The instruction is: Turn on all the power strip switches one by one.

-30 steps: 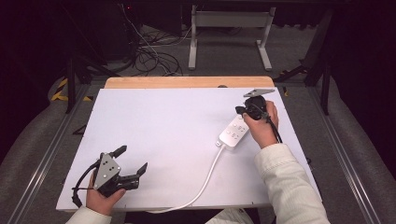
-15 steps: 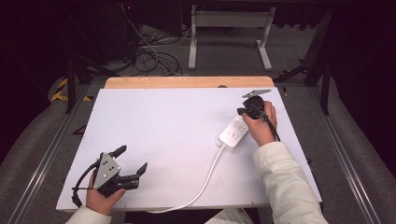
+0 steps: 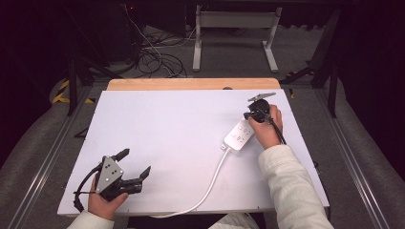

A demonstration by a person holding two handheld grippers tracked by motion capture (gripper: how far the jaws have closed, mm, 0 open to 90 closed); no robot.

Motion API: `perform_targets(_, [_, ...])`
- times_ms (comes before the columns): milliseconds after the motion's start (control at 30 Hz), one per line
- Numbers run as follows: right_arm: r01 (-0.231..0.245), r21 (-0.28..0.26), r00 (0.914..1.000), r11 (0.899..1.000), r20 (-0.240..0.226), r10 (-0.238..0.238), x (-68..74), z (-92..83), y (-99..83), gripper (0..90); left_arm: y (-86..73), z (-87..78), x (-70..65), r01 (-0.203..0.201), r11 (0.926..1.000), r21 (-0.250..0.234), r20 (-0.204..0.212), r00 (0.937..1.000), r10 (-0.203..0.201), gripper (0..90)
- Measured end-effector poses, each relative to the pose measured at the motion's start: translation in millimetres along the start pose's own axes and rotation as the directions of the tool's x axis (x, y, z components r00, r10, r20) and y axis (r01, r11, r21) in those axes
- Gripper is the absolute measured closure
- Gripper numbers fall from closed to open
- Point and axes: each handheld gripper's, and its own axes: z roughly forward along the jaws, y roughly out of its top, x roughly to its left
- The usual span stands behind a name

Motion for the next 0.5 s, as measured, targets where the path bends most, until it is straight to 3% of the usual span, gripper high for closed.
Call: perform_targets(500, [0.002, 0.007, 1.0000, 1.000, 0.005, -0.002, 0.4, 5.0, -4.7, 90.0, 0.1, -0.1, -0.2, -0.002, 1.0000, -0.001, 0.000, 1.0000, 0.002, 12.9])
